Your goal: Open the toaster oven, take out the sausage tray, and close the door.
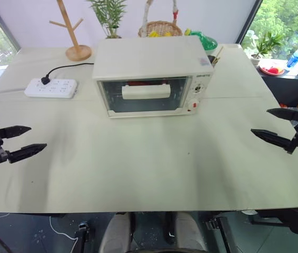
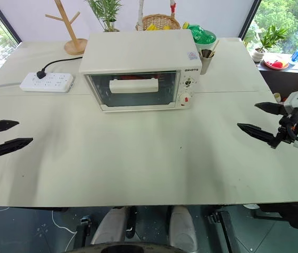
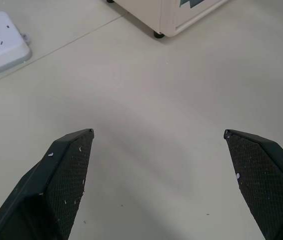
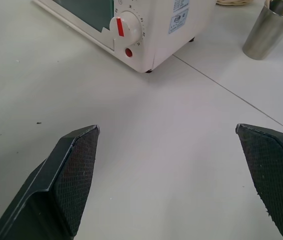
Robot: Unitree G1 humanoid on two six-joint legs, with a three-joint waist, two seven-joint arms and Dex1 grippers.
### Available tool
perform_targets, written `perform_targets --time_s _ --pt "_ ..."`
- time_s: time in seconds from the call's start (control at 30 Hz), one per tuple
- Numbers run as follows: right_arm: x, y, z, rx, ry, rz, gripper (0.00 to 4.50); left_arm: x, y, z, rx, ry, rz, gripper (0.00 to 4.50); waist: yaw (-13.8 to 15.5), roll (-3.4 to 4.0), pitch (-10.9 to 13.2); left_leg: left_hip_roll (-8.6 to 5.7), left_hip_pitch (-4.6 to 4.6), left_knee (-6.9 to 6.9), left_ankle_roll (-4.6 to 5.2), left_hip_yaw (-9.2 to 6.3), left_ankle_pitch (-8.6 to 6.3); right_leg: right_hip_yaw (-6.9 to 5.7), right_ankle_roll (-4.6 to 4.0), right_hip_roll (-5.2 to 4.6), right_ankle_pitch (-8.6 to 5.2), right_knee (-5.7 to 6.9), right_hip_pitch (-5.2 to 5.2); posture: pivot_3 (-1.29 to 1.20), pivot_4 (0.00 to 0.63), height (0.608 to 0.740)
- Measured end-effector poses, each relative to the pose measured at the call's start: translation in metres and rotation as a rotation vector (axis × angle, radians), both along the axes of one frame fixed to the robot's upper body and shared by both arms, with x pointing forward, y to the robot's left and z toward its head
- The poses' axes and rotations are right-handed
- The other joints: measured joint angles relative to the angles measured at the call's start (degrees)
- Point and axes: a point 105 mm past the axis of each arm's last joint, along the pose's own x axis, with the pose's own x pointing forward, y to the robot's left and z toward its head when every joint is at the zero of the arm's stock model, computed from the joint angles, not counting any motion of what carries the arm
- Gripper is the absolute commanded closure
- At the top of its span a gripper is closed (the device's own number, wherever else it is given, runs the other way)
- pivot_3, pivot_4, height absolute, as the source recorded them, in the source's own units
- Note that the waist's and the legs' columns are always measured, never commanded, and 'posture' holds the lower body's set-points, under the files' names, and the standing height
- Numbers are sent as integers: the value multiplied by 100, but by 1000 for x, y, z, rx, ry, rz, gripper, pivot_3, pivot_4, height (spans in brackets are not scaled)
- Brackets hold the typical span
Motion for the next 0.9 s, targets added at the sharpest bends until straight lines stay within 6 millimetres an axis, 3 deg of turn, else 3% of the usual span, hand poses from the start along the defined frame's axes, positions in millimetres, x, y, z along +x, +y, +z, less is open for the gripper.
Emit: perform_targets --time_s 0.37,0.57,0.67,0.9 --pt "1 -4 -4 -14 -4 -38 0 11 6 5 -16 -52 43 123 1 0 0 0 1 13 0 19 0 1 1 3 1 16 0 0 150 740" --pt "2 2 -6 32 -2 -47 0 21 -13 16 -99 -90 -12 123 3 -4 0 1 2 18 1 17 1 1 3 4 2 19 4 0 150 740" --pt "1 22 -7 66 -8 -1 0 25 -39 27 -154 -113 -99 123 2 -6 1 1 2 18 1 17 1 3 15 6 8 22 5 0 150 740" --pt "0 100 0 110 -24 219 0 31 -107 45 -177 -105 -386 123 -10 -7 1 -5 9 28 1 17 1 4 9 19 7 27 11 0 150 740"
